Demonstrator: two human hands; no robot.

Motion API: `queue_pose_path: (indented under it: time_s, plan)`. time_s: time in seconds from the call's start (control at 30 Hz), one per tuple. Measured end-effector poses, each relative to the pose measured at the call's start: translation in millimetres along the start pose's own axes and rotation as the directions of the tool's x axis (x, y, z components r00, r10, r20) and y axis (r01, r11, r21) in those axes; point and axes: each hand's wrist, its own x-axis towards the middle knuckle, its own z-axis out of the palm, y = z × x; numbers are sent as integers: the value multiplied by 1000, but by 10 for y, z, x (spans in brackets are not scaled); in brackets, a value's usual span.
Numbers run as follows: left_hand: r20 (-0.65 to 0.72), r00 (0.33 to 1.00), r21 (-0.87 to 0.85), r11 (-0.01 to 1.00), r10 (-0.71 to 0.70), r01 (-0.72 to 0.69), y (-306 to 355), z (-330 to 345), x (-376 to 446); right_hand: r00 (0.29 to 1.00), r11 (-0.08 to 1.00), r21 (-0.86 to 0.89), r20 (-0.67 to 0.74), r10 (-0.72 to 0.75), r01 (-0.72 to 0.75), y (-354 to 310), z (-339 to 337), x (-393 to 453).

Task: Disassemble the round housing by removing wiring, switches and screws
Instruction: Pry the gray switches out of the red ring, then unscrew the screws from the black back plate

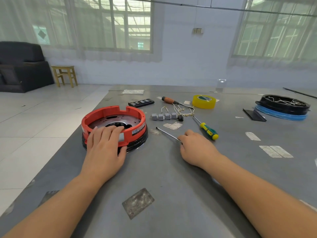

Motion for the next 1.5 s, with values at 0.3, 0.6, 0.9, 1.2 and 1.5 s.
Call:
queue_pose_path:
  time_s: [0.3,0.6,0.9,1.2,1.5]
  plan:
    - [21,1000,10,1000,-9,9,13,2,-12,945,958,-95,-217,246,-271,139,-14,87]
    - [42,995,-50,995,-87,89,70,4,-16,955,935,-206,-137,264,-288,178,106,209]
    - [61,995,-162,983,-80,89,6,-23,-16,948,904,-303,-196,249,-300,125,97,151]
    - [-26,991,-483,870,-129,100,-36,-181,34,943,991,76,-324,-75,105,-351,185,-20]
    - [25,966,-897,420,-258,135,-85,-158,88,977,76,994,60,205,-77,-916,205,185]
